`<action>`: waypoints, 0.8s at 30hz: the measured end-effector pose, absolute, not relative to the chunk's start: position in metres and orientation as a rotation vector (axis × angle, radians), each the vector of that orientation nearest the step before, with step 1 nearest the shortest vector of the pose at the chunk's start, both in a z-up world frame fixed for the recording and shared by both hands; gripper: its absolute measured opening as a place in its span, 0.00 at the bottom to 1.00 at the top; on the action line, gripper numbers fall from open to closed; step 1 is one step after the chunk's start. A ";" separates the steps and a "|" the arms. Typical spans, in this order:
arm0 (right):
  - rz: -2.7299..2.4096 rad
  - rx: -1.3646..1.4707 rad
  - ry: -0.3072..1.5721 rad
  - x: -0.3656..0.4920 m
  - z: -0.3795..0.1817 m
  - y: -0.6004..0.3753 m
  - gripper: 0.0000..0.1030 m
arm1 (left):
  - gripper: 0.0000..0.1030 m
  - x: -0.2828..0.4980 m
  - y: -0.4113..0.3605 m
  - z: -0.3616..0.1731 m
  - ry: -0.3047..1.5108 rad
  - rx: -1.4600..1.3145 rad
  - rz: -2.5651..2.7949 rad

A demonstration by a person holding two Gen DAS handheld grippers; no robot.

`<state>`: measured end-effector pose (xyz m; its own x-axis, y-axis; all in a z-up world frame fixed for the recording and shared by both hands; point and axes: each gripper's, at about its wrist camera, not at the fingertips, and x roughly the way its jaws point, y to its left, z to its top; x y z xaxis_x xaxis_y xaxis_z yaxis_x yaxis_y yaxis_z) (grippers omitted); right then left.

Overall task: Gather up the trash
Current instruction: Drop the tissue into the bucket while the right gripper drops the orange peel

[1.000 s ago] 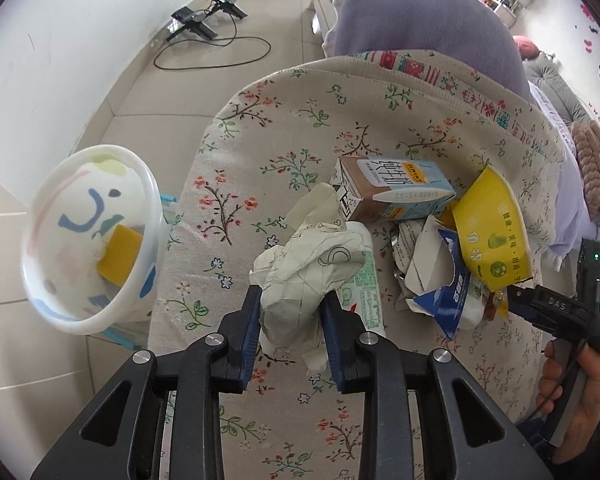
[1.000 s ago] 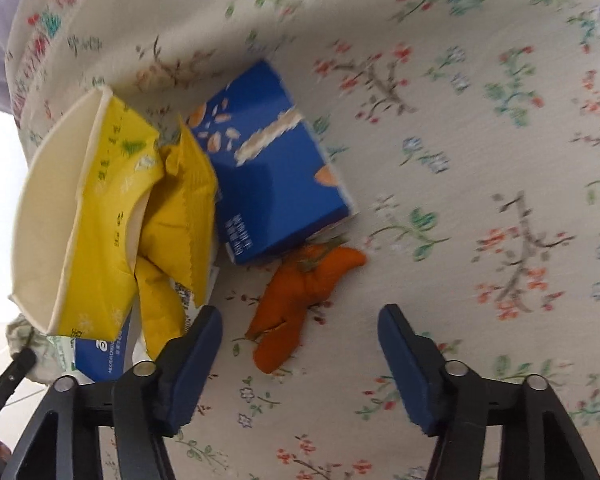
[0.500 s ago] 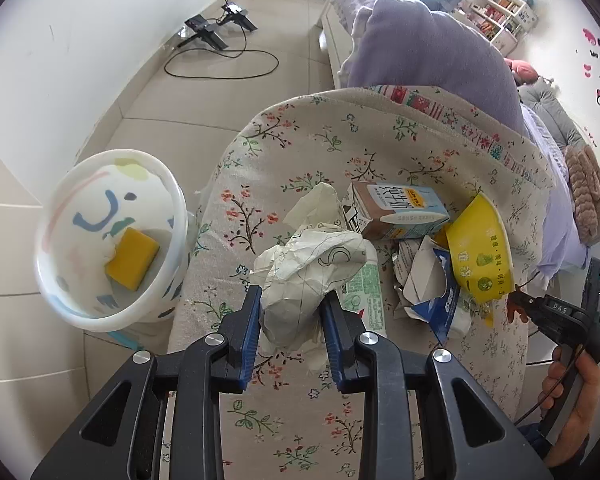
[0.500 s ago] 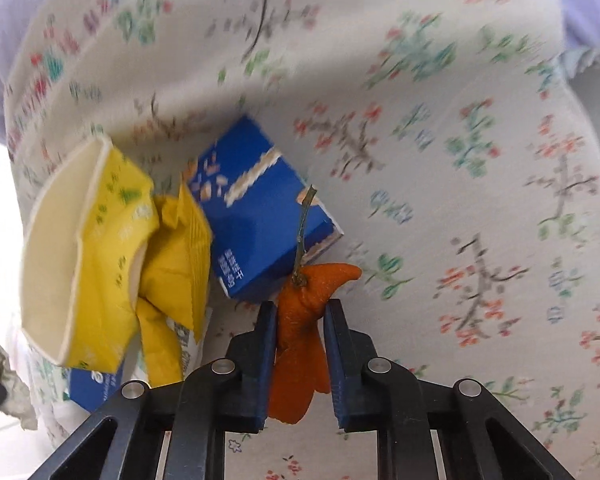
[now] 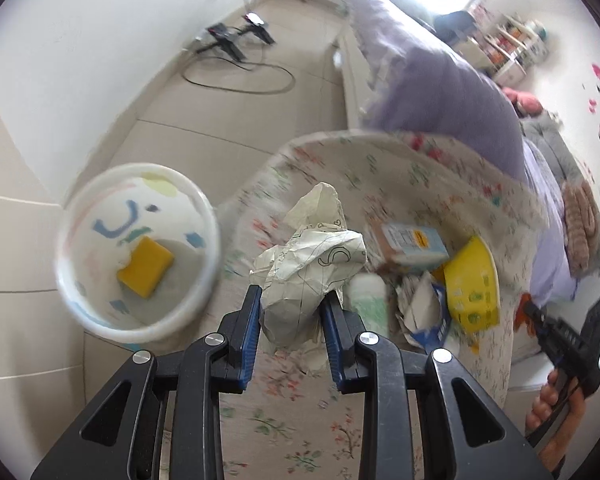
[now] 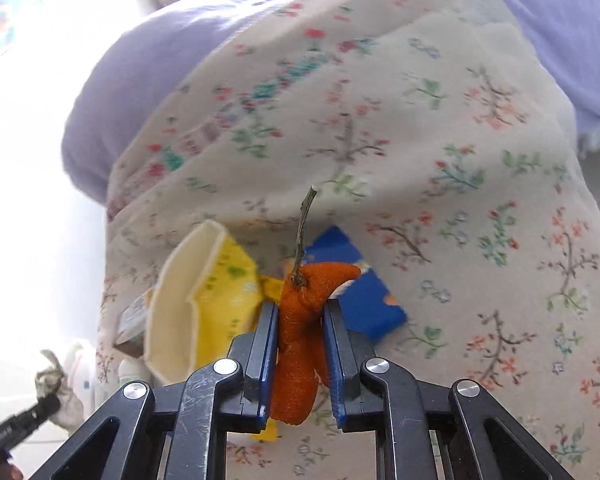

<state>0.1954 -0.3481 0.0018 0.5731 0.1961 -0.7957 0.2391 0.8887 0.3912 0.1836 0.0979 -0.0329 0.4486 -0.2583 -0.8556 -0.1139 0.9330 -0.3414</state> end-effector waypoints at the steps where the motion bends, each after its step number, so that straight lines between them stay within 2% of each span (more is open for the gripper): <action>1: -0.018 0.495 0.968 0.196 0.002 -0.345 0.19 | 0.30 0.184 0.112 -0.030 1.097 -0.399 -0.063; 10: 0.113 0.449 0.846 0.188 0.019 -0.298 0.19 | 0.30 0.188 0.157 -0.040 1.148 -0.469 0.001; 24: 0.462 0.213 0.984 0.213 -0.013 -0.111 0.19 | 0.31 0.192 0.188 -0.057 1.180 -0.399 0.093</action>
